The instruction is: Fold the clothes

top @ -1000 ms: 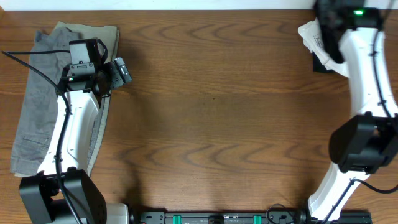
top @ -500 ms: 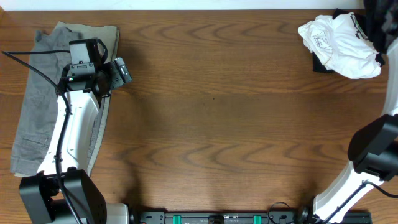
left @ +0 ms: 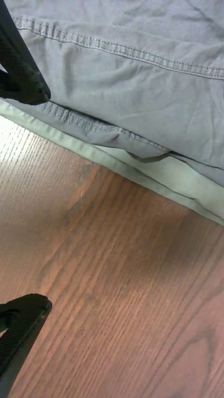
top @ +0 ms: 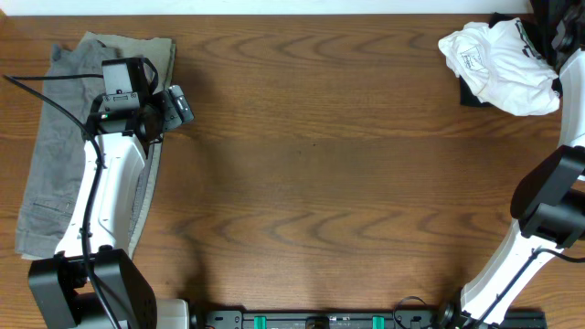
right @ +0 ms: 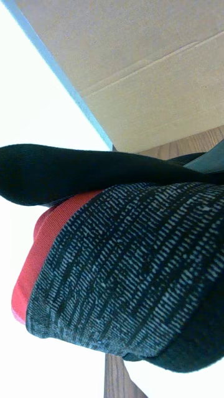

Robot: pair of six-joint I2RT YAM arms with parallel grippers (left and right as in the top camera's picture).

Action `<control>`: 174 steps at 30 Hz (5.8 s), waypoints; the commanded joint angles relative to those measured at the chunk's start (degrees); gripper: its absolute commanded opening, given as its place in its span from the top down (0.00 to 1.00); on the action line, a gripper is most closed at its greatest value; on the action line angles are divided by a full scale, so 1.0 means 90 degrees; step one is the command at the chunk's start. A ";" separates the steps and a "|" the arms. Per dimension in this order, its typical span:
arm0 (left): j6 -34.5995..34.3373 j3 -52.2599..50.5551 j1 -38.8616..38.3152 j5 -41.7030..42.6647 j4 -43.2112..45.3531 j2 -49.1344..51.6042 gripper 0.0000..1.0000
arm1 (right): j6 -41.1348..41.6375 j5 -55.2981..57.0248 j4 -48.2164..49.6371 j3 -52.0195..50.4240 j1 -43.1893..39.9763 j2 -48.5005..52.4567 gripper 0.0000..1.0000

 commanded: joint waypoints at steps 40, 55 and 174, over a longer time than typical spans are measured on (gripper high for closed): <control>0.0104 -0.0070 0.0015 -0.0012 -0.0223 0.0036 0.02 | 0.0430 -0.0308 -0.1513 0.0168 0.1430 0.1127 0.01; 0.0102 -0.0070 0.0015 -0.0012 -0.0226 0.0044 0.02 | 0.3308 -0.0563 -0.1297 0.0165 0.1285 0.0134 0.13; 0.0100 -0.0070 0.0015 -0.0012 -0.0180 0.0364 0.02 | 0.1035 -0.2562 0.1591 -1.1793 0.2016 -1.1560 0.01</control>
